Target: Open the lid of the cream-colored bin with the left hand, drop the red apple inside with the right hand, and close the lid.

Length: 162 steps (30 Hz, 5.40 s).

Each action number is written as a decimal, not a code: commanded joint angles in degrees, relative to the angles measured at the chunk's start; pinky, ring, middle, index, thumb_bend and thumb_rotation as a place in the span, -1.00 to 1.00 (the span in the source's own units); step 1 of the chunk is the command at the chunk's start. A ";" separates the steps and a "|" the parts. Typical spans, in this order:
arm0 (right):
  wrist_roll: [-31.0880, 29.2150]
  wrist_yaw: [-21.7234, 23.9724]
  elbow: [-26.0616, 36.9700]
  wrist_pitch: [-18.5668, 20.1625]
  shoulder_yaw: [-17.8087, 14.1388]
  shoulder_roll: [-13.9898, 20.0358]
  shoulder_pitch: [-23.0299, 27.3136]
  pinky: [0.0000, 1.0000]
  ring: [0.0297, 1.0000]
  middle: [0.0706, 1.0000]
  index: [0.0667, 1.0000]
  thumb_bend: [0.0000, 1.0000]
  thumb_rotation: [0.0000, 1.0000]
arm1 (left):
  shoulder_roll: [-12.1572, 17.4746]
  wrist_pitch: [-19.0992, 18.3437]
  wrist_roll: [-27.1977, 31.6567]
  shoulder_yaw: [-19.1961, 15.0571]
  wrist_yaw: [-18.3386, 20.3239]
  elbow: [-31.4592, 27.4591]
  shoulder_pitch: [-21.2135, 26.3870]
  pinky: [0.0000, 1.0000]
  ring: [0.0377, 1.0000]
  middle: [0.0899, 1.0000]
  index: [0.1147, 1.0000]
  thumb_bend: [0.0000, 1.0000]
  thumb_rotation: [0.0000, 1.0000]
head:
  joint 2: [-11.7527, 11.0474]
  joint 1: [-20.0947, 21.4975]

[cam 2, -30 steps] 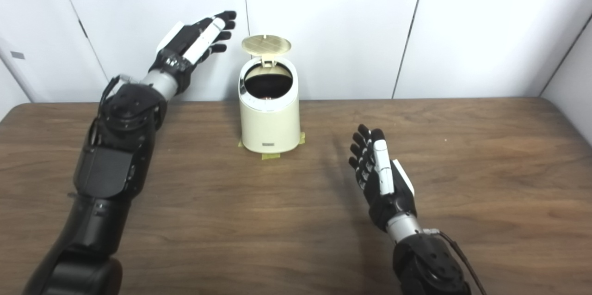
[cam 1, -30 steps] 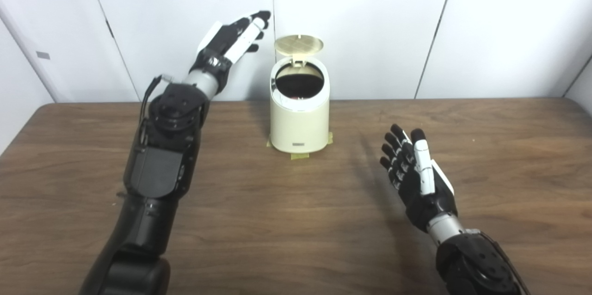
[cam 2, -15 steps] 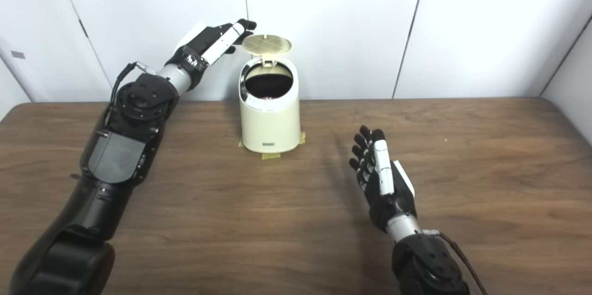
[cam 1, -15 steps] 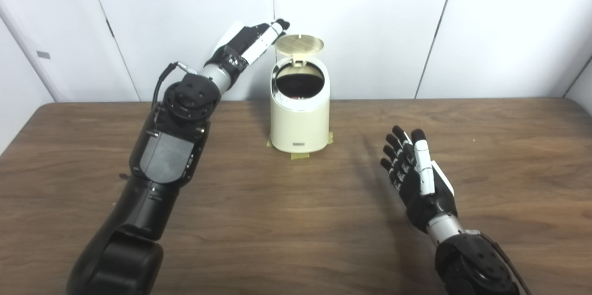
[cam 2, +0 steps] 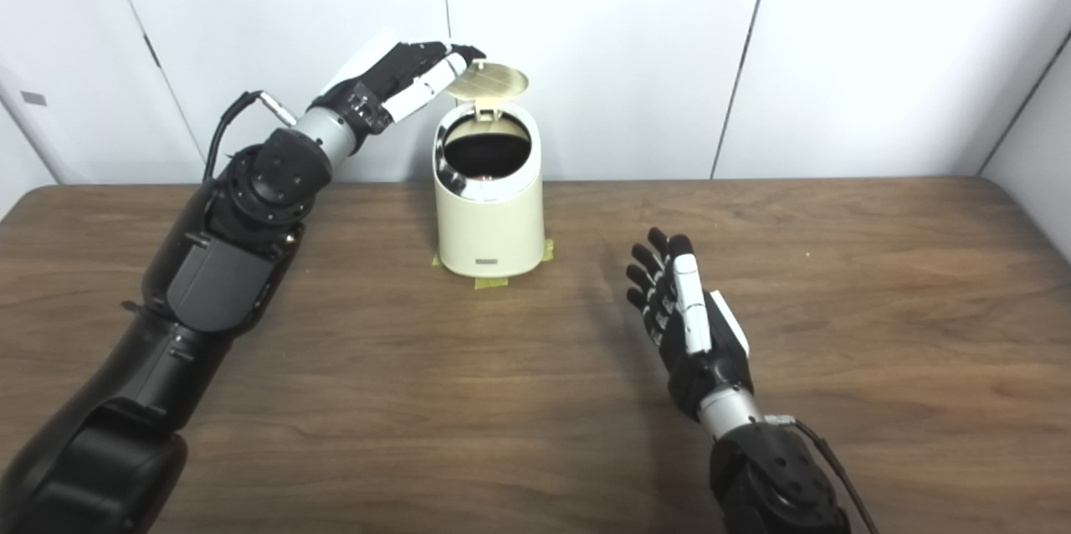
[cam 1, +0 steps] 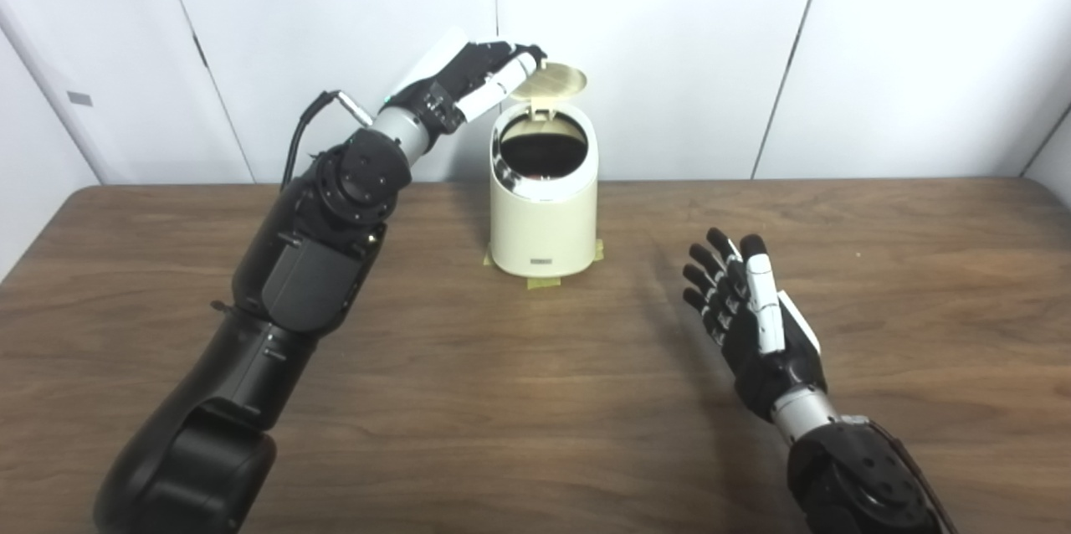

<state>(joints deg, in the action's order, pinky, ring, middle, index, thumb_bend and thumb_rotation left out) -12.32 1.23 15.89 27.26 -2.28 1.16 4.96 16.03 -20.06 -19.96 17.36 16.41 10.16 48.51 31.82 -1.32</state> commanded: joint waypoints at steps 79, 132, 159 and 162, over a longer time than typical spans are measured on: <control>-8.57 -9.72 1.61 -0.36 8.99 8.29 2.65 1.00 0.83 0.64 0.91 0.07 0.99 | 5.44 11.52 -34.41 10.91 17.65 -13.21 -4.38 0.88 0.68 0.61 0.56 -0.02 0.81 | 3.00 -0.01; 0.28 -1.35 2.42 -10.11 2.42 3.95 0.01 1.00 1.00 1.00 0.96 0.21 1.00 | -12.81 -2.88 20.49 -26.52 -7.02 -38.91 -48.40 1.00 1.00 1.00 1.00 -0.20 1.00 | 5.16 -0.09; -0.37 1.77 0.79 -9.98 -0.13 4.67 -0.02 1.00 1.00 0.99 0.95 0.22 1.00 | -11.94 0.63 22.99 -24.48 -10.85 -36.12 -48.45 0.99 0.97 0.98 1.00 -0.30 0.97 | 6.07 0.41; -0.43 2.17 0.89 -9.56 -0.04 4.41 0.13 1.00 1.00 1.00 0.95 0.22 1.00 | -11.73 0.54 23.08 -24.28 -10.81 -35.94 -48.33 0.98 0.98 0.99 1.00 -0.33 0.98 | 6.16 0.88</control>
<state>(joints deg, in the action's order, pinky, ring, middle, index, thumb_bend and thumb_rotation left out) -12.17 2.49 15.31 19.76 -2.06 5.40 3.08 3.72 -21.56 2.50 -7.19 5.92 -24.54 -1.60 37.97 -0.36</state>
